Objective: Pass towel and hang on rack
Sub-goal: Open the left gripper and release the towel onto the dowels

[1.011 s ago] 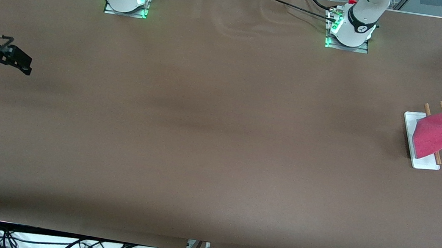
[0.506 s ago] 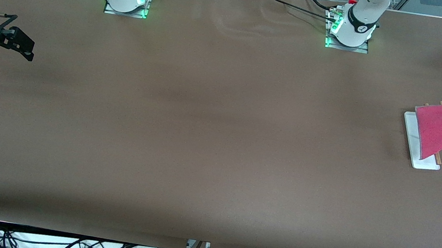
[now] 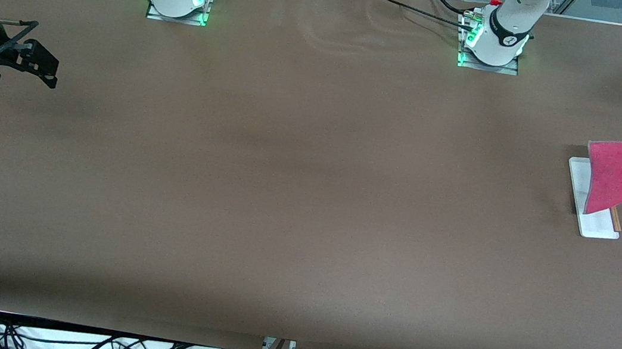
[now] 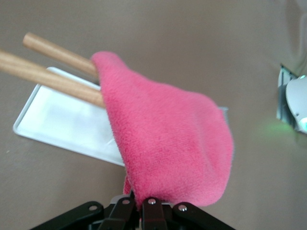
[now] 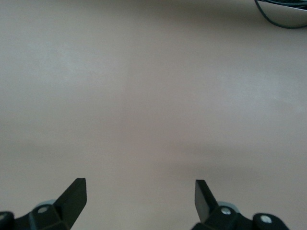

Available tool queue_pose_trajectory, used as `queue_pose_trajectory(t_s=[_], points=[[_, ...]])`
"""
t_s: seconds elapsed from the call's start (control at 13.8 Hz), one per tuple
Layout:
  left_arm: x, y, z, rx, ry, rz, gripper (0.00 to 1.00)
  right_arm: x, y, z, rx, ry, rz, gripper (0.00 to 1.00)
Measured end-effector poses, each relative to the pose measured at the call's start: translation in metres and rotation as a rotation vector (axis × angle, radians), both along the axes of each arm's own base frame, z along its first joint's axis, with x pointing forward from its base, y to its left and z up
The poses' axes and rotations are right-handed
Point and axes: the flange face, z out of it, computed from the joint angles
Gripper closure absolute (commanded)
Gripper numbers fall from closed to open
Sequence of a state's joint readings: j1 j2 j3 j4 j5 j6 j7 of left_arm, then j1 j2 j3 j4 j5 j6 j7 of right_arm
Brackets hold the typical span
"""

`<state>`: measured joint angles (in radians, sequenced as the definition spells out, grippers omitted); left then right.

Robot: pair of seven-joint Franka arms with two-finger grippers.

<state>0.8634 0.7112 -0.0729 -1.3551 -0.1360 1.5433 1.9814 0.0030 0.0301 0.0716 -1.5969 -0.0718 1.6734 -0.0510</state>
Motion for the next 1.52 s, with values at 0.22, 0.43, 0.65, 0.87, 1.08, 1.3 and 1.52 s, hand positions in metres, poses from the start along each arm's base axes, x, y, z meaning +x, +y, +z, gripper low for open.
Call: queue_pose_trajectory(t_s=[0.22, 0.43, 0.65, 0.87, 1.08, 1.3, 1.52], points=[[-0.005, 0.011, -0.010, 0.006, -0.024, -0.005, 0.28, 0.000, 0.003, -0.002, 0.029, 0.005, -0.001, 0.00], [-0.006, 0.012, -0.017, 0.000, -0.022, -0.005, 0.00, 0.001, 0.001, -0.001, 0.031, 0.004, -0.005, 0.00], [-0.008, 0.019, -0.023, 0.016, -0.031, 0.012, 0.00, 0.001, 0.000, -0.003, 0.032, 0.006, -0.006, 0.00], [0.000, 0.031, -0.019, 0.076, -0.083, 0.022, 0.00, 0.003, 0.000, -0.005, 0.032, 0.010, -0.007, 0.00], [0.007, 0.047, 0.000, 0.122, -0.126, 0.030, 0.00, 0.003, 0.000, -0.006, 0.032, 0.011, -0.007, 0.00], [0.009, 0.053, 0.009, 0.136, -0.142, 0.033, 0.00, 0.003, -0.001, -0.006, 0.033, 0.010, -0.009, 0.00], [0.019, 0.045, 0.023, 0.133, -0.119, 0.069, 0.00, 0.003, -0.001, -0.006, 0.034, 0.010, -0.009, 0.00]])
